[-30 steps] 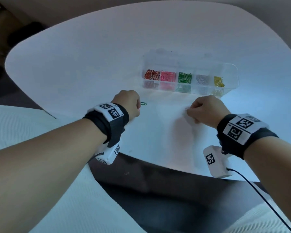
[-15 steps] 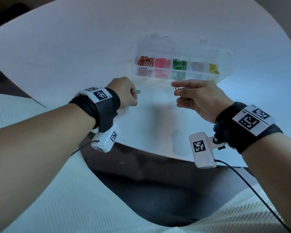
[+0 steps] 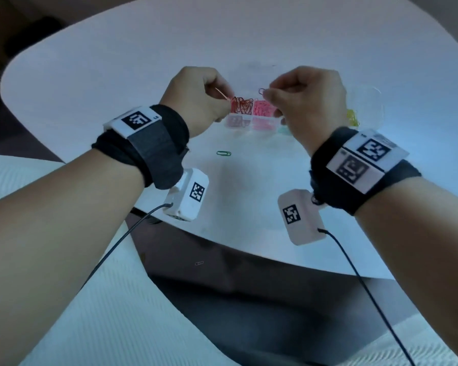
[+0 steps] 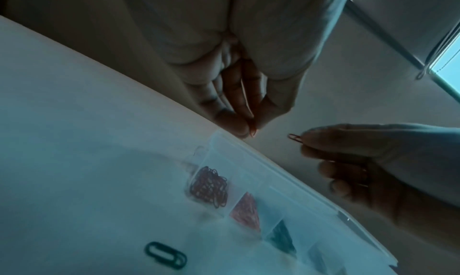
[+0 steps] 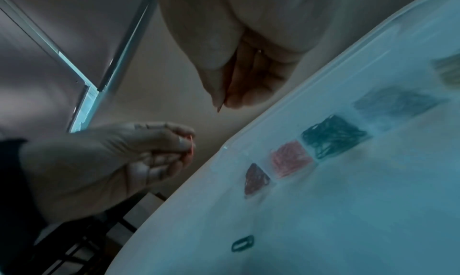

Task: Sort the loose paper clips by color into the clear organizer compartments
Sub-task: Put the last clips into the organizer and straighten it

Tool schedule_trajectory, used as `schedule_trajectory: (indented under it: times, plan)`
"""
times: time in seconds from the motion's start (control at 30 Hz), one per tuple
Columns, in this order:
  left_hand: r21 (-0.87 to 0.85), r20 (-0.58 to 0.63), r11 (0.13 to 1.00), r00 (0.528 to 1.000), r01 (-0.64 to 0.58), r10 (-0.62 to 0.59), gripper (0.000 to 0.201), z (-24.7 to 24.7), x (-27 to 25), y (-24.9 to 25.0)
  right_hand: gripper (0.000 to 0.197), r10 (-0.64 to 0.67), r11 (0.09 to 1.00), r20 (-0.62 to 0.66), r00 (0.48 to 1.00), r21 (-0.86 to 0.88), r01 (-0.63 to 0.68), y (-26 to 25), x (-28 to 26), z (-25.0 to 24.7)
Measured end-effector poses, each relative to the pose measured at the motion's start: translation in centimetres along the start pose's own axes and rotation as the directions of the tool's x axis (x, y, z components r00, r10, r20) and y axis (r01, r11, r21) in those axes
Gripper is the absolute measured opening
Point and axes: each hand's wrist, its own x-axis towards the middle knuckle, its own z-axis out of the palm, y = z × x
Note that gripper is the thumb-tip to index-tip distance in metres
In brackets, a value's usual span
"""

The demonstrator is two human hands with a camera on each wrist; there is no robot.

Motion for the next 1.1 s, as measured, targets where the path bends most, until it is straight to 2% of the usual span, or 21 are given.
schedule_trajectory:
  times: [0.07, 0.17, 0.2, 0.3, 0.37, 0.43, 0.47, 0.5, 0.57, 0.63, 0.73, 0.8, 0.9, 0.97, 1.1]
  plan:
    - [-0.042, -0.032, 0.999, 0.999, 0.004, -0.006, 0.018, -0.3, 0.3, 0.3, 0.010, -0.003, 1.000, -0.001, 1.000, -0.021, 0.003, -0.2, 0.8, 1.2]
    - [-0.097, -0.058, 0.995, 0.998, -0.031, 0.025, 0.019, -0.2, 0.9, 1.3, 0.014, 0.062, 0.994, 0.135, 0.989, -0.093, -0.050, 0.6, 0.7, 2.3]
    - [-0.089, -0.058, 0.995, 0.997, -0.055, 0.050, 0.018, 0.0, 1.2, 1.7, 0.017, 0.070, 0.995, 0.146, 0.987, -0.086, -0.058, 1.0, 0.6, 2.2]
    - [-0.025, -0.049, 0.992, 0.992, -0.121, 0.120, 0.015, 1.4, 2.6, 2.9, 0.015, 0.058, 0.998, 0.048, 0.997, -0.008, -0.058, 2.0, -0.1, 1.2]
    - [0.002, -0.041, 0.991, 0.990, -0.134, 0.134, 0.016, 2.8, 3.6, 3.4, 0.015, 0.063, 0.998, -0.021, 0.998, -0.015, -0.063, 2.8, -1.0, 0.2]
    - [0.058, 0.005, 0.990, 0.992, -0.126, 0.126, 0.014, 4.3, 4.2, 3.5, 0.016, 0.067, 0.993, 0.026, 0.997, -0.098, -0.064, 3.8, -2.2, -0.4]
    - [0.101, 0.041, 0.987, 0.991, -0.127, 0.124, 0.013, 5.0, 4.4, 3.5, 0.016, 0.063, 0.984, 0.100, 0.993, -0.172, -0.045, 4.3, -3.0, -0.4]
    - [0.144, 0.071, 0.981, 0.990, -0.130, 0.121, 0.015, 5.5, 4.5, 3.4, 0.016, 0.049, 0.963, 0.197, 0.979, -0.268, 0.005, 4.7, -3.9, -0.3]
    - [0.203, 0.080, 0.971, 0.990, -0.129, 0.115, 0.021, 5.9, 4.5, 2.8, 0.026, -0.025, 0.882, 0.388, 0.922, -0.426, 0.203, 5.4, -5.5, 0.7]
    - [0.259, 0.022, 0.958, 0.992, -0.124, 0.123, 0.024, 5.5, 4.5, 1.9, 0.044, -0.098, 0.813, 0.527, 0.844, -0.447, 0.373, 5.6, -6.4, 2.0]
    - [0.333, -0.088, 0.941, 0.991, -0.065, 0.099, 0.030, 3.9, 4.5, 0.0, 0.068, -0.071, 0.731, 0.673, 0.736, -0.467, 0.497, 5.6, -6.3, 4.2]
    - [0.342, -0.092, 0.940, 0.995, -0.013, 0.047, 0.038, 2.6, 4.4, -1.2, 0.069, -0.042, 0.667, 0.714, 0.699, -0.501, 0.552, 5.6, -5.9, 5.5]
    - [0.233, -0.019, 0.972, 1.000, 0.023, -0.019, 0.044, 1.3, 4.3, -2.8, 0.055, -0.138, 0.615, 0.688, 0.713, -0.505, 0.606, 6.1, -5.2, 6.5]
    - [0.119, 0.009, 0.993, 1.000, 0.027, -0.028, 0.044, 0.9, 4.1, -3.4, 0.042, -0.187, 0.636, 0.633, 0.751, -0.504, 0.584, 6.6, -5.1, 6.6]
    - [-0.104, 0.015, 0.992, 0.998, 0.067, -0.066, 0.048, 1.1, 4.1, -4.2, 0.017, -0.117, 0.608, 0.575, 0.810, -0.604, 0.516, 7.2, -5.3, 5.1]
